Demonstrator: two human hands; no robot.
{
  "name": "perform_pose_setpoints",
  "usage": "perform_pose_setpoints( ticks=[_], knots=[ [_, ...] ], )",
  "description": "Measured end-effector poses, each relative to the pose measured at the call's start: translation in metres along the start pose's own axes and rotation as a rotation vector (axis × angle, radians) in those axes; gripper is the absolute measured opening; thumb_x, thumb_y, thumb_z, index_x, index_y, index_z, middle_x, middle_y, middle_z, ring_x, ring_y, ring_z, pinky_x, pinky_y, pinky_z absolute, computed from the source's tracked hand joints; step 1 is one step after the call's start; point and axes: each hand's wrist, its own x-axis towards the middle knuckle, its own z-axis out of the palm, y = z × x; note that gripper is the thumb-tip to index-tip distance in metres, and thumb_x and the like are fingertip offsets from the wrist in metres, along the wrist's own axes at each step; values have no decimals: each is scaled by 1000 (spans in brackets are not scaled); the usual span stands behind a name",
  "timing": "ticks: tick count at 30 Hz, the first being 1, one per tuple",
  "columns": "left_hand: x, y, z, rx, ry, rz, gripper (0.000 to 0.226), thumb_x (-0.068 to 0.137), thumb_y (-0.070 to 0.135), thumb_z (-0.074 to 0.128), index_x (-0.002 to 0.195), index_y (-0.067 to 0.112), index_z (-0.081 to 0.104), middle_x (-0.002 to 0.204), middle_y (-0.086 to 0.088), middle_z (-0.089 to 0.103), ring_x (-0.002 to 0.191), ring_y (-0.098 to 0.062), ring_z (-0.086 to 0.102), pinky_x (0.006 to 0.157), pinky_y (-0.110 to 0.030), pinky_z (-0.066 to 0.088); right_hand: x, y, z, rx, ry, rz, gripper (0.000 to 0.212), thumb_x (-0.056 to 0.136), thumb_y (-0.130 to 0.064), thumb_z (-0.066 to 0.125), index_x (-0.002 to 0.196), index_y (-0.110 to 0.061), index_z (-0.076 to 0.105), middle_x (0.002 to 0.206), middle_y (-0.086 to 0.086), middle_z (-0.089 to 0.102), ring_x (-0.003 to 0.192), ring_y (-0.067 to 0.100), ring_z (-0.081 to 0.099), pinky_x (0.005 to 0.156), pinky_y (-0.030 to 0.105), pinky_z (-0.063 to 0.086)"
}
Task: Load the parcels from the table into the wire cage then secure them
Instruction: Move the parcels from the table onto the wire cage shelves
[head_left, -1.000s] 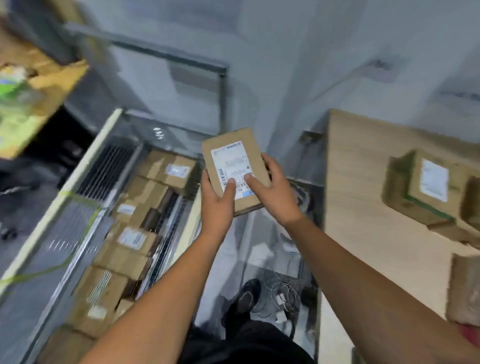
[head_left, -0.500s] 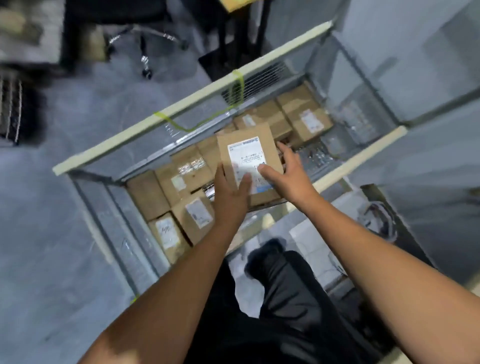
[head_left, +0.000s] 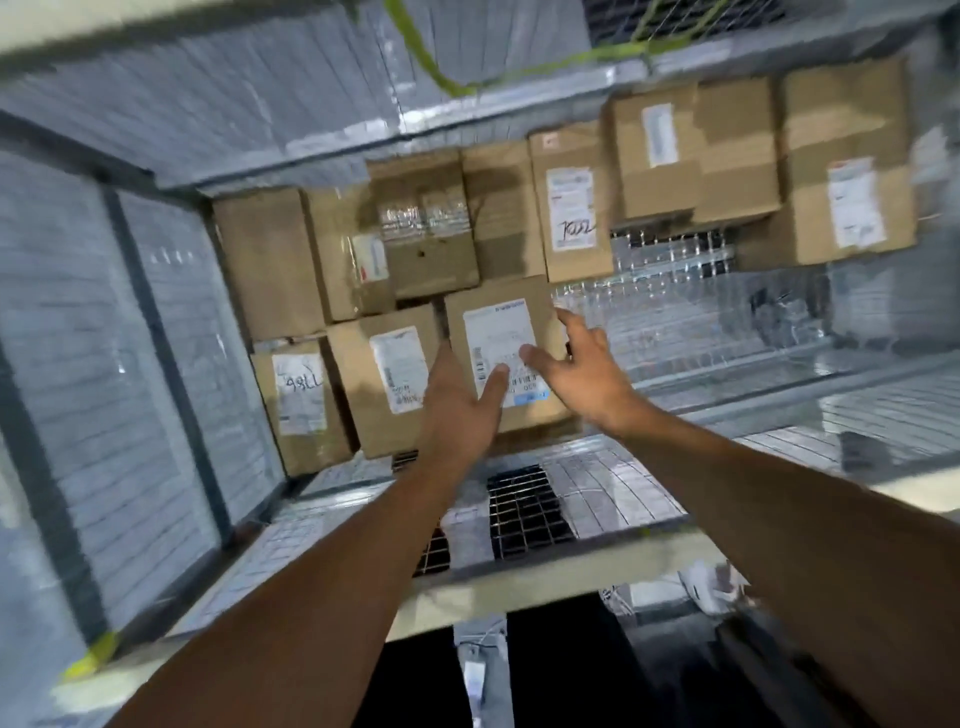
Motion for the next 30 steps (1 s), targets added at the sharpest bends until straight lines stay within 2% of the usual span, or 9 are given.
perform_pose_setpoints(
  ticks=[3, 5, 8, 10, 14, 18, 24, 26, 30],
  knots=[
    [38, -38, 25, 237, 26, 1, 67, 99, 49, 59, 152, 12, 40, 141, -12, 58, 135, -33, 50, 110, -51, 44, 41, 35, 17, -3, -27, -19, 69, 93, -51, 69, 152, -34, 37, 129, 3, 45, 115, 24, 59, 101, 40, 51],
    [53, -60, 35, 353, 91, 1, 72, 99, 53, 54, 154, 9, 37, 147, -16, 52, 142, -38, 39, 119, -50, 30, 62, 49, 30, 28, -90, -102, 63, 94, -40, 71, 149, -25, 44, 133, 10, 53, 120, 27, 60, 102, 48, 53],
    [67, -86, 44, 553, 148, 54, 78, 104, 52, 46, 161, 4, 24, 163, -22, 31, 155, -40, 16, 128, -46, 5, 91, 65, 51, 4, -106, -185, 70, 95, -34, 72, 154, -15, 39, 143, 15, 52, 136, 31, 48, 113, 52, 43],
    [78, -100, 46, 651, 155, 78, 77, 106, 52, 42, 164, 9, 16, 169, -19, 17, 157, -39, 7, 127, -50, 1, 105, 75, 61, -12, -102, -204, 75, 97, -34, 70, 158, -15, 32, 149, 12, 47, 139, 23, 44, 115, 48, 40],
    [103, -123, 45, 922, 48, 75, 81, 104, 50, 42, 166, 26, -4, 173, -1, -13, 158, -34, -17, 125, -55, -10, 125, 99, 63, 8, -288, -177, 75, 101, -22, 64, 163, -27, 22, 153, 1, 49, 135, 21, 54, 106, 52, 52],
    [114, -135, 41, 1118, -8, 86, 79, 101, 49, 46, 166, 26, 6, 170, 2, -25, 152, -37, -32, 119, -56, -22, 135, 108, 58, -112, -393, -158, 76, 100, -23, 63, 161, -41, 22, 153, 0, 53, 130, 24, 61, 97, 44, 58],
    [101, -112, 33, 1081, -66, 46, 78, 100, 50, 47, 165, 29, 8, 171, -1, -22, 153, -36, -30, 121, -55, -18, 124, 77, 38, -366, -386, -106, 65, 103, -38, 58, 161, -31, 28, 159, 7, 45, 135, 29, 53, 110, 38, 42],
    [88, -91, 23, 1006, -100, 31, 79, 100, 51, 48, 165, 29, 8, 172, -1, -18, 155, -34, -26, 124, -52, -14, 104, 60, 22, -421, -346, -86, 64, 104, -43, 55, 161, -28, 29, 158, 11, 45, 130, 31, 57, 106, 38, 43],
    [41, -27, -2, 932, -118, 65, 81, 101, 55, 47, 165, 24, 9, 174, -1, -9, 159, -33, -13, 127, -50, -2, 37, 18, -25, -543, -195, -67, 70, 102, -57, 49, 161, -24, 29, 160, 14, 40, 141, 38, 45, 113, 46, 39]
  ],
)
